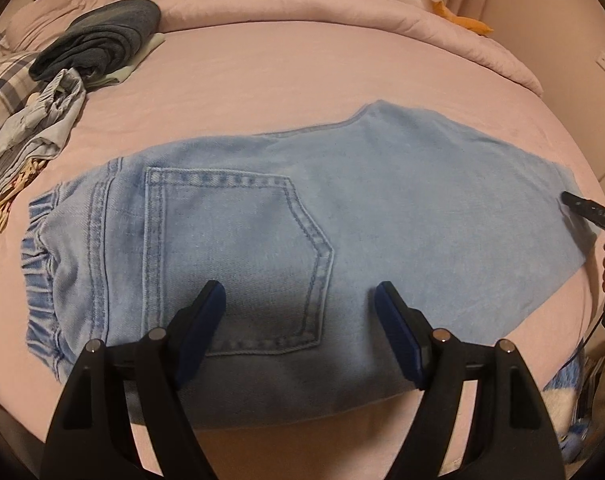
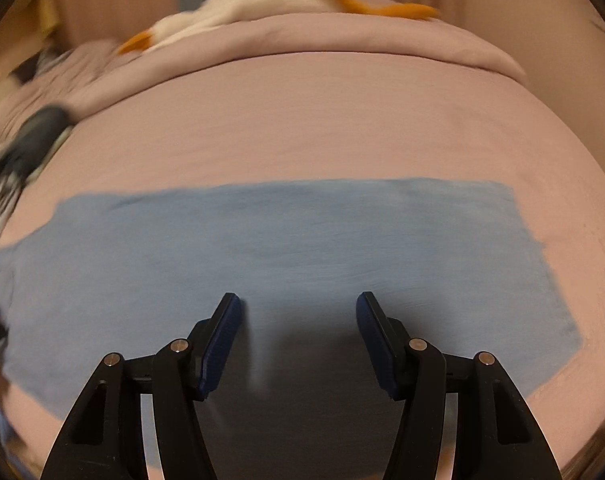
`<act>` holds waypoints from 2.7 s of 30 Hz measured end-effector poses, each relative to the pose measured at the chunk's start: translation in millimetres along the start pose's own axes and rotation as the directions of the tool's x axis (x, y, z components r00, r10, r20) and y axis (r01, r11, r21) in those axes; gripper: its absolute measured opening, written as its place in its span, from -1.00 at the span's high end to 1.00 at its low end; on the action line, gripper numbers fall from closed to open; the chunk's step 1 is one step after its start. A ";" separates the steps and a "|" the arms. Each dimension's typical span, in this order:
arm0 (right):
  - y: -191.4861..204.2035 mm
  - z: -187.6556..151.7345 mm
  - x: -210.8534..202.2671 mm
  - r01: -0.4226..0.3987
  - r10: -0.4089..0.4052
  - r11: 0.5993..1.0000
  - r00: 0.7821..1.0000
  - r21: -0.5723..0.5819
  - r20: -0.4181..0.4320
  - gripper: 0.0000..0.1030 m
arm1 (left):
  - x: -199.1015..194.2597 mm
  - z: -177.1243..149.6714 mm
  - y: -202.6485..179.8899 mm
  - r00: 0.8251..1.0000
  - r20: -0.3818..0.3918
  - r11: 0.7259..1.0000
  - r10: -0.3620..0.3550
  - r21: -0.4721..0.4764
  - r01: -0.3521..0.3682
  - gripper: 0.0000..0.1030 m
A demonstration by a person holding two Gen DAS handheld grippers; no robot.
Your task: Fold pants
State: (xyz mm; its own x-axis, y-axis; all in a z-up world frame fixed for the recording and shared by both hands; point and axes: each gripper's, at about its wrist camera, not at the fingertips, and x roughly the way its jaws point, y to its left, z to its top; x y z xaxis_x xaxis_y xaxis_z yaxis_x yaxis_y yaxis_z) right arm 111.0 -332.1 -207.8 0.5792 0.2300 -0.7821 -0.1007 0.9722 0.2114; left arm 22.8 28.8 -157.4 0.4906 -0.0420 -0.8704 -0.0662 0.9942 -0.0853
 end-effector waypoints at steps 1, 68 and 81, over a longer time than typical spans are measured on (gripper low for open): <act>-17.4 1.7 -1.4 -0.017 0.016 0.999 1.000 0.048 0.011 -0.16 | -1.5 1.2 -2.1 1.000 0.001 1.000 0.005 -0.002 -0.005 -0.50; 170.0 -35.1 -57.7 -0.180 0.281 0.893 0.939 -0.412 0.200 0.74 | 52.4 60.2 -84.4 0.735 0.074 0.650 -0.674 -0.413 0.638 0.68; 213.0 -41.8 -34.5 -0.246 0.326 0.821 0.943 -0.514 0.070 0.71 | 54.5 33.4 -24.5 0.866 0.045 0.769 -0.498 -0.439 0.465 0.67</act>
State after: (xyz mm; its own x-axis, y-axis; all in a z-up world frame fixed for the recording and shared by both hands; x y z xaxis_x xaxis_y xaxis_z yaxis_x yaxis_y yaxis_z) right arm 35.8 -131.1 -160.3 0.5696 0.5310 -0.6274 -0.6415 0.7644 0.0645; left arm 80.2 5.4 -186.5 0.4969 -0.5272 -0.6894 -0.2043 0.7010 -0.6833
